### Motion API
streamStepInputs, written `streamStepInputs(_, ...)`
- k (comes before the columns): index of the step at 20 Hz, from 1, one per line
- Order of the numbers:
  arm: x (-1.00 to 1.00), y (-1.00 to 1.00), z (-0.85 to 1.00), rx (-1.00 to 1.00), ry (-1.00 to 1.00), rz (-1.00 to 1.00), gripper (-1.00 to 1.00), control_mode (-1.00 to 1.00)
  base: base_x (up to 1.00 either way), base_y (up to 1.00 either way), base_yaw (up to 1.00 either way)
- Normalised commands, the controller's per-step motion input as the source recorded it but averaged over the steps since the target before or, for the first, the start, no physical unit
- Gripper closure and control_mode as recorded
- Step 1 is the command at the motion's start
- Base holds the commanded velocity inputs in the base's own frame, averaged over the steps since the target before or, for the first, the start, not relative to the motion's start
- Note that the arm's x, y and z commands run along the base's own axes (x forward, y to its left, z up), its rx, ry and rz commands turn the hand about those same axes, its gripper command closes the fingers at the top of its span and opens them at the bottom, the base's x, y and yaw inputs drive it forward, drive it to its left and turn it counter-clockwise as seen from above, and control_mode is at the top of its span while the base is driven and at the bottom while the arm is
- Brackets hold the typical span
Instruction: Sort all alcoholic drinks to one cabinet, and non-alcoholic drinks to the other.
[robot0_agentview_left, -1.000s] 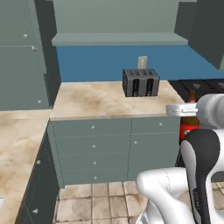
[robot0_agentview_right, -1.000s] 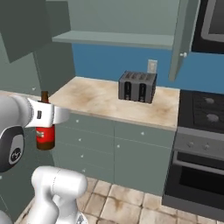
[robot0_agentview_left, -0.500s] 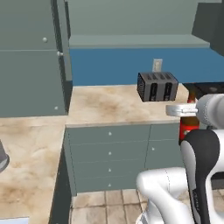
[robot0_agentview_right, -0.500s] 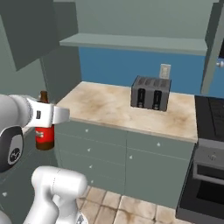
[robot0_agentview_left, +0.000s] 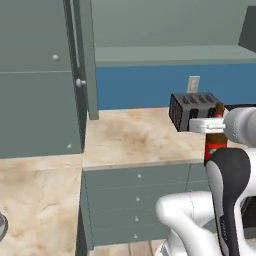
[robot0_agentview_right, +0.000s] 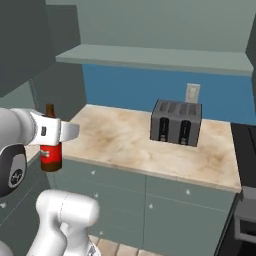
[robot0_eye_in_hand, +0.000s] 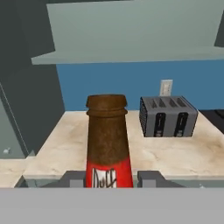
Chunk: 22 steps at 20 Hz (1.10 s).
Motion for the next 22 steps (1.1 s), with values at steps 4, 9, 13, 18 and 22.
streamStepInputs(4,0.0,0.0,0.0,0.0,0.0,0.0,1.0,1.0,0.82,0.06,-0.04)
streamStepInputs(9,0.0,0.0,0.0,0.0,0.0,0.0,1.0,1.0,0.8,0.0,0.0)
streamStepInputs(13,0.0,0.0,0.0,0.0,0.0,0.0,1.0,1.0,0.79,0.0,0.0)
streamStepInputs(18,0.0,0.0,0.0,0.0,0.0,0.0,1.0,1.0,0.69,0.0,0.0)
streamStepInputs(22,0.0,0.0,0.27,0.0,-0.07,0.0,1.0,-1.0,0.1,0.0,0.0)
